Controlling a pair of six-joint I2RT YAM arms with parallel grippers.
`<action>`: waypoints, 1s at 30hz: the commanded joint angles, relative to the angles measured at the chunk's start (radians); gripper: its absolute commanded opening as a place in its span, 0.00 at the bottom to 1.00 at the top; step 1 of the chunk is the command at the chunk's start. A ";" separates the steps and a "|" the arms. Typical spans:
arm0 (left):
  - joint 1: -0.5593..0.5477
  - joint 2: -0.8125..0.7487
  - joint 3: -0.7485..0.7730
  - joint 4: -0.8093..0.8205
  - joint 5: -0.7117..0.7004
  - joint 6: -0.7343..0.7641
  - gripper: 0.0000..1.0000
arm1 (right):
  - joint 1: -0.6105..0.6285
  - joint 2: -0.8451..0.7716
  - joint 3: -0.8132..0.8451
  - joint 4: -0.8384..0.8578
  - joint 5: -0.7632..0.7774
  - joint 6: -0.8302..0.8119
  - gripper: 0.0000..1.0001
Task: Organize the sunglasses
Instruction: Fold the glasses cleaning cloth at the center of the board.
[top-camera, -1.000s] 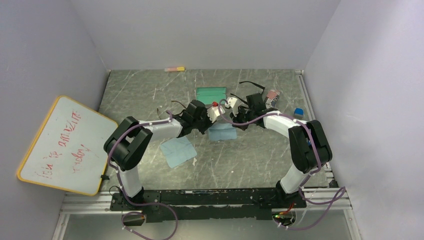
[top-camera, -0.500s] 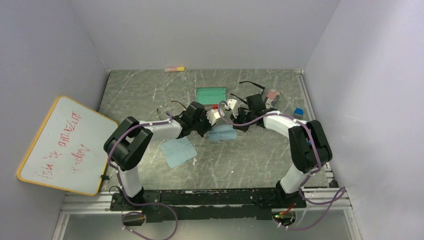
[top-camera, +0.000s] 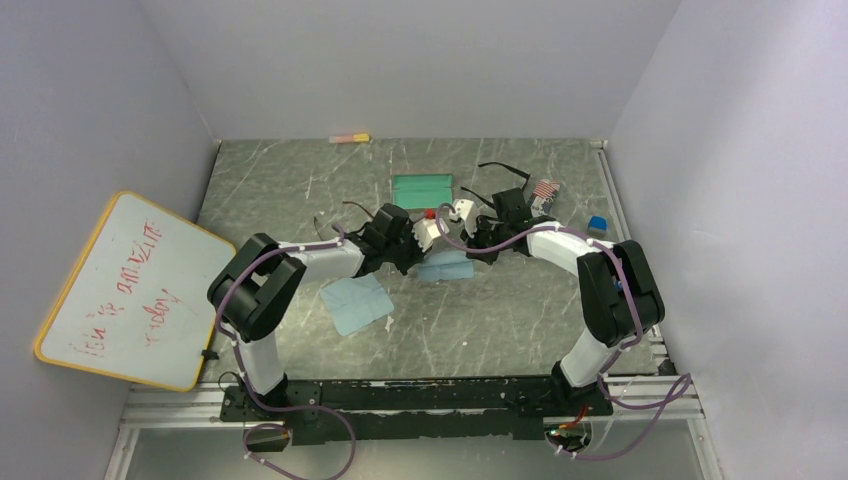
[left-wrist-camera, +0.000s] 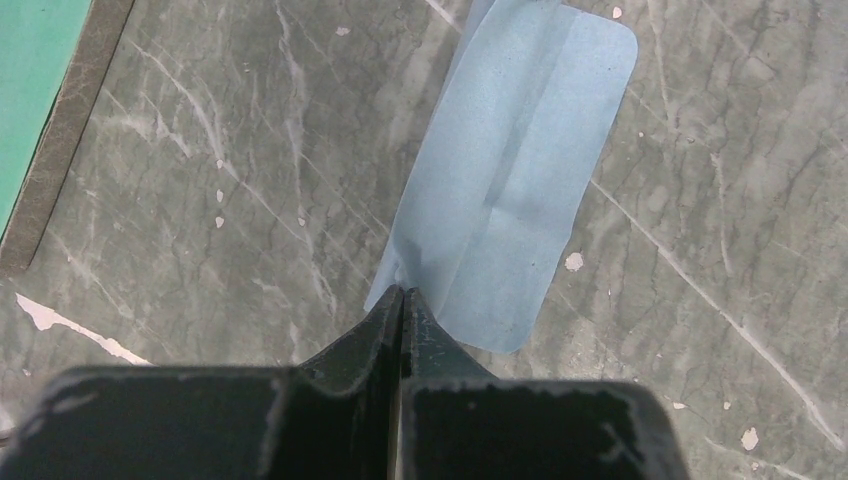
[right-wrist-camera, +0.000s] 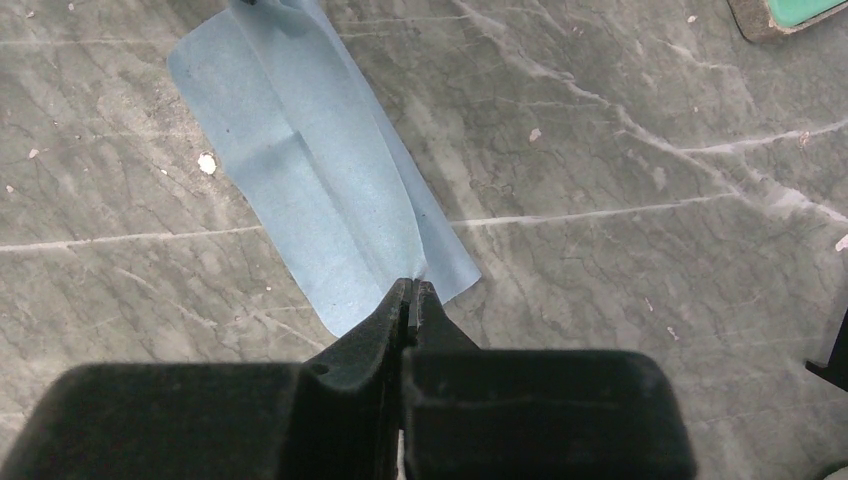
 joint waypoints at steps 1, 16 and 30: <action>-0.004 -0.027 -0.001 0.012 0.033 0.014 0.05 | -0.006 -0.025 0.004 -0.001 -0.038 -0.023 0.00; -0.004 -0.032 0.000 0.003 0.039 0.020 0.11 | -0.006 -0.007 0.014 -0.045 -0.046 -0.050 0.18; -0.004 -0.074 -0.020 -0.013 0.073 0.020 0.30 | -0.006 -0.021 0.025 -0.080 -0.058 -0.060 0.25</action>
